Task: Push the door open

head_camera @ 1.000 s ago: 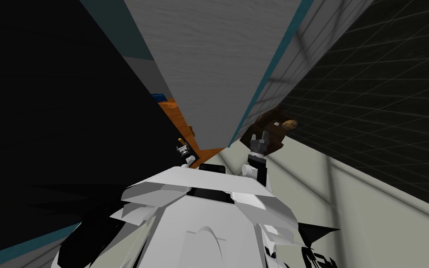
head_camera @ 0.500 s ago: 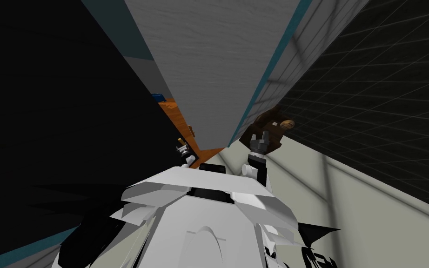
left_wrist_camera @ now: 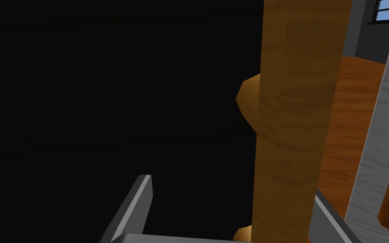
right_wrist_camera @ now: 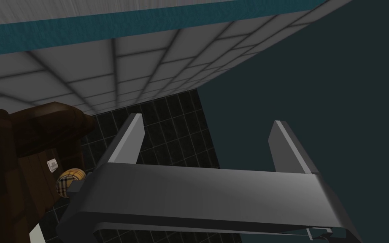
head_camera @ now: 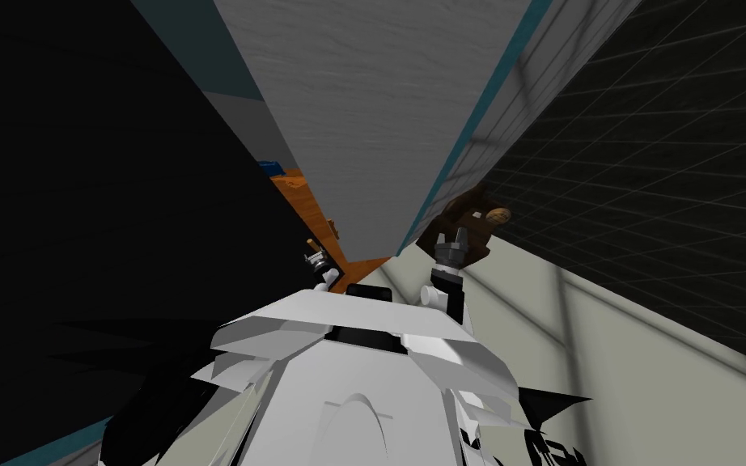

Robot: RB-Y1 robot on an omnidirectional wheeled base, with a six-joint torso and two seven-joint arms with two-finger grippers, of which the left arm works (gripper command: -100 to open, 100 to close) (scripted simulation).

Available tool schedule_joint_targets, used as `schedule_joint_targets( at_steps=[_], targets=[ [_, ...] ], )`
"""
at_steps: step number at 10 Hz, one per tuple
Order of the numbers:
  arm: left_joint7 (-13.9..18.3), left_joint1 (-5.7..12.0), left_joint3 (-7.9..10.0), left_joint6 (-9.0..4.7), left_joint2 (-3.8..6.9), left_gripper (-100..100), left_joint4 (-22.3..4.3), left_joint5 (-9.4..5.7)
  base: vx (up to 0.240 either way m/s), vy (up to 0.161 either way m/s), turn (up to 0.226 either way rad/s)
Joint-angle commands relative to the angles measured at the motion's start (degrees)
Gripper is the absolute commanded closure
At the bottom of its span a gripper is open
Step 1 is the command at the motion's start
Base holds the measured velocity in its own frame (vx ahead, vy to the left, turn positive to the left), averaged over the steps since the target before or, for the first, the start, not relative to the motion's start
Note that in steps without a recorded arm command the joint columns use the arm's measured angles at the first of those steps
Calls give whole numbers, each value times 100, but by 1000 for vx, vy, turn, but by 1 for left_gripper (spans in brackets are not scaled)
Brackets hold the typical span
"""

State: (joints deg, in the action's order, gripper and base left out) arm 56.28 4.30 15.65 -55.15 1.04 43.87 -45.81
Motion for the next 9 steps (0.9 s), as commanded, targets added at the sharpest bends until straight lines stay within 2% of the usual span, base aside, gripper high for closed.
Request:
schedule_joint_targets(
  at_steps=[1, 9],
  targets=[
    [-17, -137, 239, -44, 171, 100, 67, 3, 16, 41, -94],
    [-17, -137, 239, -44, 171, 100, 67, 3, 1, 11, -7]
  ],
)
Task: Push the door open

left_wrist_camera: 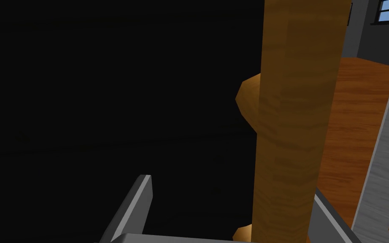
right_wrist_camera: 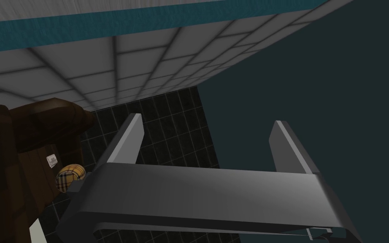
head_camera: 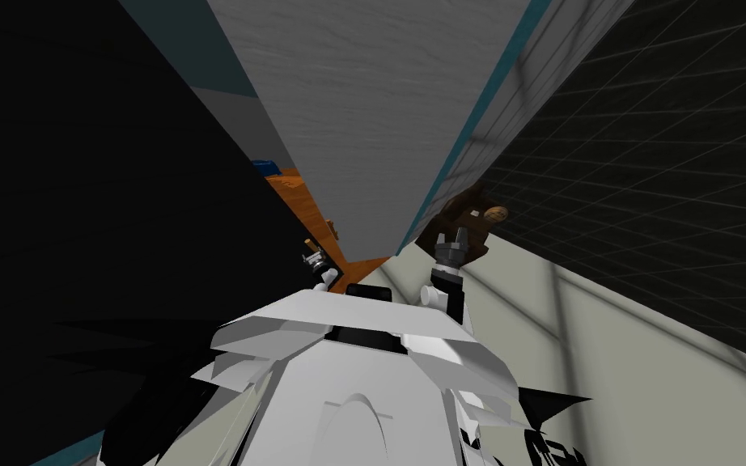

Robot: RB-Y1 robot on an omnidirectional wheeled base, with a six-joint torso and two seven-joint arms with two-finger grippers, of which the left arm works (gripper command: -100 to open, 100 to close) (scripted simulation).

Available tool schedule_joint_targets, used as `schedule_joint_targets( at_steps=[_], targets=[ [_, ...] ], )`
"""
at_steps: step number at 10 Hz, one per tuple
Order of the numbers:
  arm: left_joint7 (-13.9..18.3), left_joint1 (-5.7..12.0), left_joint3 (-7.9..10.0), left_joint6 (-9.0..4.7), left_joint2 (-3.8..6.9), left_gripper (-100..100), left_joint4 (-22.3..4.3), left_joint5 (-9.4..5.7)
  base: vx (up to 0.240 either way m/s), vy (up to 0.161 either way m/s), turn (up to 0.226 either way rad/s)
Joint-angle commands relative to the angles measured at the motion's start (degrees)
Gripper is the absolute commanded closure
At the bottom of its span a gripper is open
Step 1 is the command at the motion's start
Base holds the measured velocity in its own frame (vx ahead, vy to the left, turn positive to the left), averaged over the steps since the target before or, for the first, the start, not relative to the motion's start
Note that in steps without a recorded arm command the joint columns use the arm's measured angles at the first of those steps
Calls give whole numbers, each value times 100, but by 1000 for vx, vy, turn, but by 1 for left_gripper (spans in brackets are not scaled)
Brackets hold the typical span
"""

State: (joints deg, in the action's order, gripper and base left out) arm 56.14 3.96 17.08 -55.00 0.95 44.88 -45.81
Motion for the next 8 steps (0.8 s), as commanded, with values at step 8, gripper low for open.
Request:
schedule_joint_targets(
  at_steps=[8],
  targets=[
    [-122, -55, 581, -219, 174, 100, -69, -358, 47, 55, -96]
  ],
)
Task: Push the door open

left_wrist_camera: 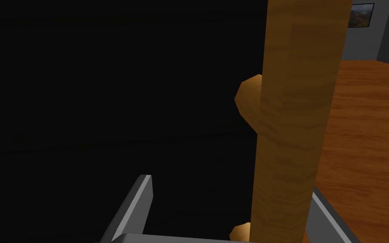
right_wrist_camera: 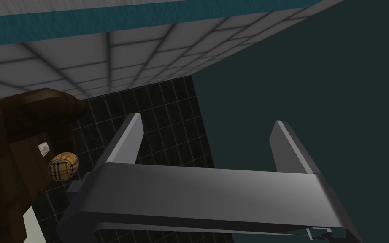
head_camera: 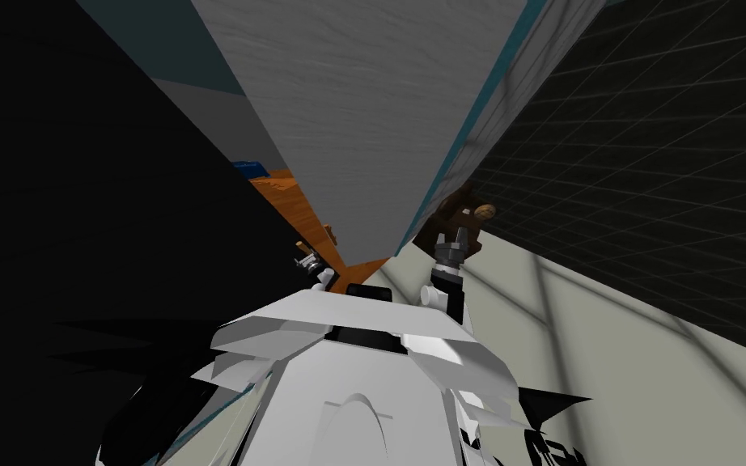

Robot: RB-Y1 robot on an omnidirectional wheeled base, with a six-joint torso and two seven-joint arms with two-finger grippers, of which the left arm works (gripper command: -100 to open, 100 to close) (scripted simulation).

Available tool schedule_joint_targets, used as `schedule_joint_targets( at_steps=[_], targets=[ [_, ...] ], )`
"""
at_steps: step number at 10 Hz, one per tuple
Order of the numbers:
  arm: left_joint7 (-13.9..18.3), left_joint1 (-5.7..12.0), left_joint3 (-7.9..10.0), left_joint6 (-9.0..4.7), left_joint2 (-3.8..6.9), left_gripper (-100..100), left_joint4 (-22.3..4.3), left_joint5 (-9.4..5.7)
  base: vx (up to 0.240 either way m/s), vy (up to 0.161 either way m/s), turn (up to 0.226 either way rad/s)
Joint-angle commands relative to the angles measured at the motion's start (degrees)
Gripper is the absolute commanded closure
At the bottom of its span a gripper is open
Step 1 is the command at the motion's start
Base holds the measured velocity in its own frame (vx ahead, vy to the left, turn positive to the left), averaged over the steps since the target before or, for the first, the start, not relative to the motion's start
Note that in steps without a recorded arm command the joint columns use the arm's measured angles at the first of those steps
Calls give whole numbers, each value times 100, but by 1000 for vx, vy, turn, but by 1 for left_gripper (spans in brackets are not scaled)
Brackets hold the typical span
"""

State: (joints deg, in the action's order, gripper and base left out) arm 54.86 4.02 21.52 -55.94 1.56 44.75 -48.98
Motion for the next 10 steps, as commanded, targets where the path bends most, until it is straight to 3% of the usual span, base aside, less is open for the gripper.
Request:
schedule_joint_targets(
  at_steps=[1, 2, 5, 7, 10],
  targets=[
    [-12, -70, 220, -156, 133, 100, -65, -92, 50, 87, -134],
    [-12, -70, 220, -156, 133, 100, -65, -92, 43, 85, -32],
    [-75, -97, 511, -262, 194, 100, -91, -273, 40, 89, -101],
    [-75, -97, 511, -262, 194, 100, -91, -273, 26, 33, -21],
    [-121, -116, 725, -341, 232, 100, -110, -406, 28, 40, -67]
  ],
)
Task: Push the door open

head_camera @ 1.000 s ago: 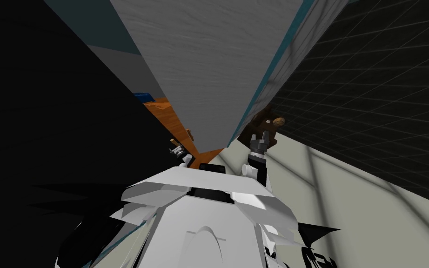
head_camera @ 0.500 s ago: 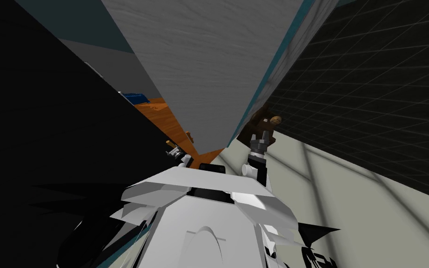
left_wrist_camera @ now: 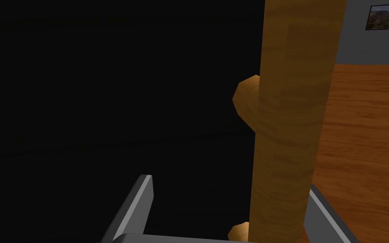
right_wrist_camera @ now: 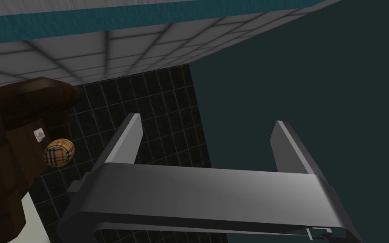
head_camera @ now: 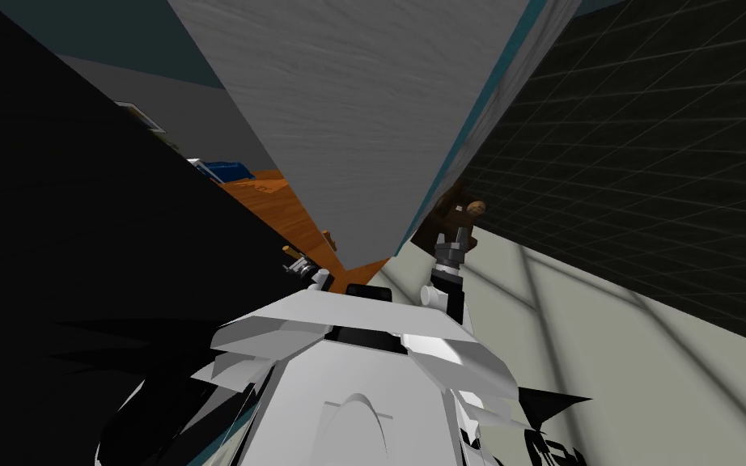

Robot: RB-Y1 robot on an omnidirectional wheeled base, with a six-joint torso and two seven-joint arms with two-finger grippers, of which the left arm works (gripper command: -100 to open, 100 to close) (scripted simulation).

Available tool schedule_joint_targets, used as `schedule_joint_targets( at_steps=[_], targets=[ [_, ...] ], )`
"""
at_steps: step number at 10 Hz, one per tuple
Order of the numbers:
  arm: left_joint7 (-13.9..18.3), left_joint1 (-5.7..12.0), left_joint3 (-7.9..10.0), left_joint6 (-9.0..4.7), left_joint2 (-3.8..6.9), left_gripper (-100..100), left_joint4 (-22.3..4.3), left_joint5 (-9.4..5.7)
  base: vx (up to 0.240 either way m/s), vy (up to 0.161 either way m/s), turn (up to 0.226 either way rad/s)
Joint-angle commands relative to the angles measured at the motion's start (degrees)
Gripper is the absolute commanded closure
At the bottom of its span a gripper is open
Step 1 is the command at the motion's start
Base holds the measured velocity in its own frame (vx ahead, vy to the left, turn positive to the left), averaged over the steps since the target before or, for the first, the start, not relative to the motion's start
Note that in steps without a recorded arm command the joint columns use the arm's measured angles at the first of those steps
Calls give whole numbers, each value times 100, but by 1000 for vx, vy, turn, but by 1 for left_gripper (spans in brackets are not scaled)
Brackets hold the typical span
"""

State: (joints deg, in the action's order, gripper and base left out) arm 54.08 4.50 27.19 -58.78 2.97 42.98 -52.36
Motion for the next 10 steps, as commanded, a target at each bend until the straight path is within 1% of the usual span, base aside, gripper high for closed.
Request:
schedule_joint_targets(
  at_steps=[1, 2, 5, 6, 8, 9, 10],
  targets=[
    [-44, -164, 158, -56, 91, 100, 68, -68, 4, 59, -84],
    [-67, -174, 264, -95, 110, 100, 58, -134, 33, 72, -85],
    [-67, -174, 264, -95, 110, 100, 58, -134, 23, 33, 4],
    [-92, -184, 378, -137, 127, 100, 48, -205, 21, 23, -107],
    [-92, -184, 378, -137, 127, 100, 48, -205, 15, 32, -39],
    [-117, -193, 491, -178, 144, 100, 37, -275, 26, 32, -64],
    [-117, -193, 491, -178, 144, 100, 37, -275, 17, 54, -25]
  ],
)
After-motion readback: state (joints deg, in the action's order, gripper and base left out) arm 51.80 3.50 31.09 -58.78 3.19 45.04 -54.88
